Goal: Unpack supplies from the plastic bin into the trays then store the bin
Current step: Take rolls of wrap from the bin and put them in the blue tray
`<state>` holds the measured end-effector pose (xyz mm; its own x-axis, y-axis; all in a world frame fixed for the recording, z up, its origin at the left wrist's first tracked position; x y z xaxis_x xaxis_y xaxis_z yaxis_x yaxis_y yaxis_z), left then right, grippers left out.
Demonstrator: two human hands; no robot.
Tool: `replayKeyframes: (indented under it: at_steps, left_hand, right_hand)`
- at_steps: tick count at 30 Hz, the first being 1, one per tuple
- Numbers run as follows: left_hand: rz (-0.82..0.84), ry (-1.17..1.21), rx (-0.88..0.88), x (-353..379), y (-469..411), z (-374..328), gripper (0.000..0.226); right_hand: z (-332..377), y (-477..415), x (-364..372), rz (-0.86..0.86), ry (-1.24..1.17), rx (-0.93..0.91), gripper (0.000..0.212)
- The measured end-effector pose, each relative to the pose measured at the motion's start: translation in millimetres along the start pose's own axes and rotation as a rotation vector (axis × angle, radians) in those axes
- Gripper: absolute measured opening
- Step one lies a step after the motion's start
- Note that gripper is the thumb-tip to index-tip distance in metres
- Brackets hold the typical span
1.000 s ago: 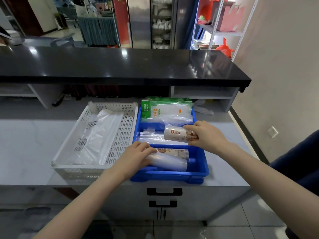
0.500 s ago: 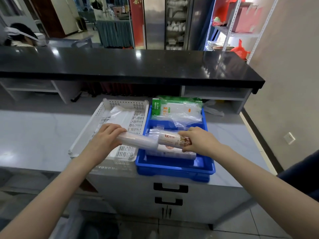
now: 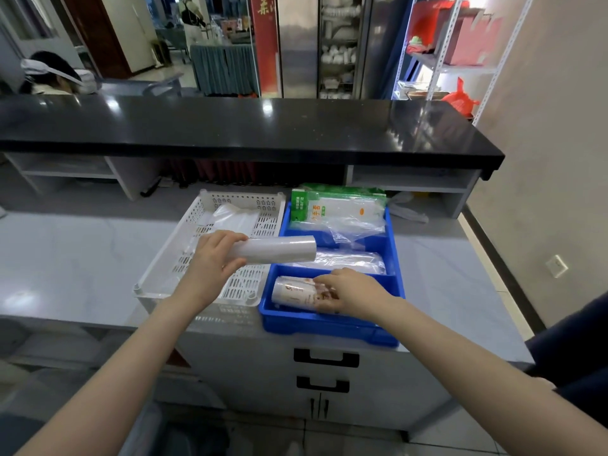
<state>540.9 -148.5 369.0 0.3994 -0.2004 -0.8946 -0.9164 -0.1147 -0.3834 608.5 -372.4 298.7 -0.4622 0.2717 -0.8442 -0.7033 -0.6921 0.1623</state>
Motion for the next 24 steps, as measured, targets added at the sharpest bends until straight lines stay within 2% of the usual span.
replayKeyframes:
  at_steps: [4, 6, 8, 10, 16, 18, 21, 24]
  left_hand:
    - [0.039, 0.028, 0.042, 17, 0, -21, 0.034]
    - [0.069, 0.044, 0.067, 27, -3, -38, 0.034]
    - [0.102, 0.063, 0.108, 40, -5, -61, 0.036]
    - [0.134, 0.07, 0.163, 53, -6, -85, 0.038]
    - [0.217, 0.169, 0.178, 88, 4, -113, 0.037]
    - [0.226, 0.107, 0.178, 95, 10, -110, 0.036]
    - [0.249, -0.107, 0.136, 102, 19, -97, 0.035]
    - [0.247, -0.146, 0.072, 99, 22, -86, 0.039]
  right_hand:
    - [-14, 19, -50, -0.365, -0.046, -0.001, 0.042]
    - [-17, 27, -69, -0.475, -0.048, -0.041, 0.046]
    - [-14, 28, -67, -0.393, -0.039, -0.066, 0.06]
    - [-11, 26, -52, -0.273, 0.016, -0.058, 0.064]
    - [-32, 33, -34, -0.241, 0.05, 0.032, 0.05]
    - [-35, 34, -28, -0.225, 0.056, 0.039, 0.047]
    - [-29, 29, -17, -0.211, 0.054, 0.027, 0.047]
    - [-19, 20, -14, -0.215, 0.065, 0.014, 0.048]
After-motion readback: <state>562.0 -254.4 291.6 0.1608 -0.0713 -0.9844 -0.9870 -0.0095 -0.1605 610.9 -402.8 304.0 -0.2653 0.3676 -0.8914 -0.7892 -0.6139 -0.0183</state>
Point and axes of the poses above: each hand's wrist, its own y-axis away from the middle knuckle, its own x-axis out of the palm, z = x × y, the point moved 9 cm from there along -y, towards the middle knuckle, and after that the axes turned 14 degrees about -y, right-handed, at the moved point
